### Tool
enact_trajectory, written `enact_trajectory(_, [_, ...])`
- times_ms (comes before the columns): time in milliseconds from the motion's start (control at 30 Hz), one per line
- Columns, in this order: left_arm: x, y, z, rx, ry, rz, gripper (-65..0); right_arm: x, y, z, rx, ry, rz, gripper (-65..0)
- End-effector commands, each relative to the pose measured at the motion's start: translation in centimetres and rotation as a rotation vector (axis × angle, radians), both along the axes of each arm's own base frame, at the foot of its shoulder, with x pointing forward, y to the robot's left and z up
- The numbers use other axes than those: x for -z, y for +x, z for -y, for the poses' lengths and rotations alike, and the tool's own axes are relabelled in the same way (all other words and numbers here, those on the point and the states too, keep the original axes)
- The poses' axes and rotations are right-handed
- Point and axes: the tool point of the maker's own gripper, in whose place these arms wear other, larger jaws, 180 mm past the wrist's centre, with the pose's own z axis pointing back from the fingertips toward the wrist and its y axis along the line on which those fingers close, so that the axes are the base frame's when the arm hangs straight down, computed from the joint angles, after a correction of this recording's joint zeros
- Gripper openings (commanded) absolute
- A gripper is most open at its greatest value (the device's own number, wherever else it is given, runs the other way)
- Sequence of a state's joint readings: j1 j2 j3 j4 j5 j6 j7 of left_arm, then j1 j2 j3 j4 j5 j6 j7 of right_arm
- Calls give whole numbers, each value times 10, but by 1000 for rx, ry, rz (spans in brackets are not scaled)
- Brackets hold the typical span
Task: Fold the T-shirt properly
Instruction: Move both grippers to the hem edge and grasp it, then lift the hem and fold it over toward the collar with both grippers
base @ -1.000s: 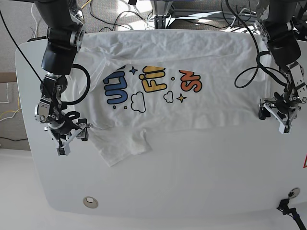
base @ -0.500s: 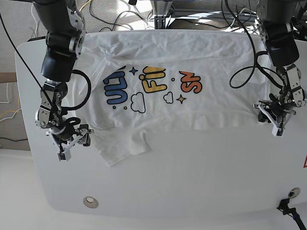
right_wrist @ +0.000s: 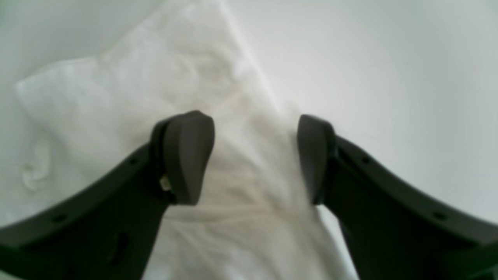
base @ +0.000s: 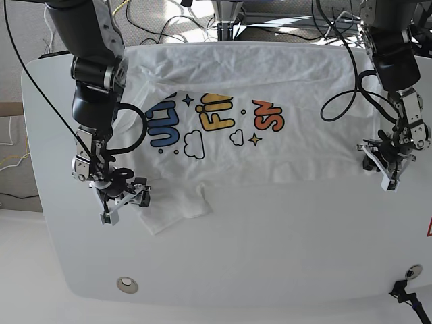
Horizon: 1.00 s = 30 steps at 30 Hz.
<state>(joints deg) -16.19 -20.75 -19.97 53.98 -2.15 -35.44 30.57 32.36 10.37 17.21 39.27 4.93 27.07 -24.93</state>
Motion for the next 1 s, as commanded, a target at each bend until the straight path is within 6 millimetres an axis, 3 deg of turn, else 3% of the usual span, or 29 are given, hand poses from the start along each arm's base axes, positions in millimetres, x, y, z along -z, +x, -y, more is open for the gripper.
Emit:
enact_trajectory(0, [-13, 7, -9, 0, 28, 19, -515, -23, 18, -6, -7, 17, 65, -283])
enact_trajectory(167, [-5, -2, -9, 2, 28, -3, -515, -41, 34, -15, -11, 30, 110, -283])
enact_trajectory(333, [-1, -7, -10, 2, 30, -16, -515, -49, 42, -8, 33, 23, 139, -287])
enact_trajectory(467, [1, -10, -11, 2, 32, -22, -514, -37, 38, -15, 30, 43, 107, -289])
enact_trajectory(700, [2, -13, -1, 70, 13, -29, -515, -37, 39, -15, 39, 48, 121, -287])
enact_trajectory(967, [2, -13, 0, 72, 14, -30, -515, -39, 39, 2, 39, -10, 123, -284])
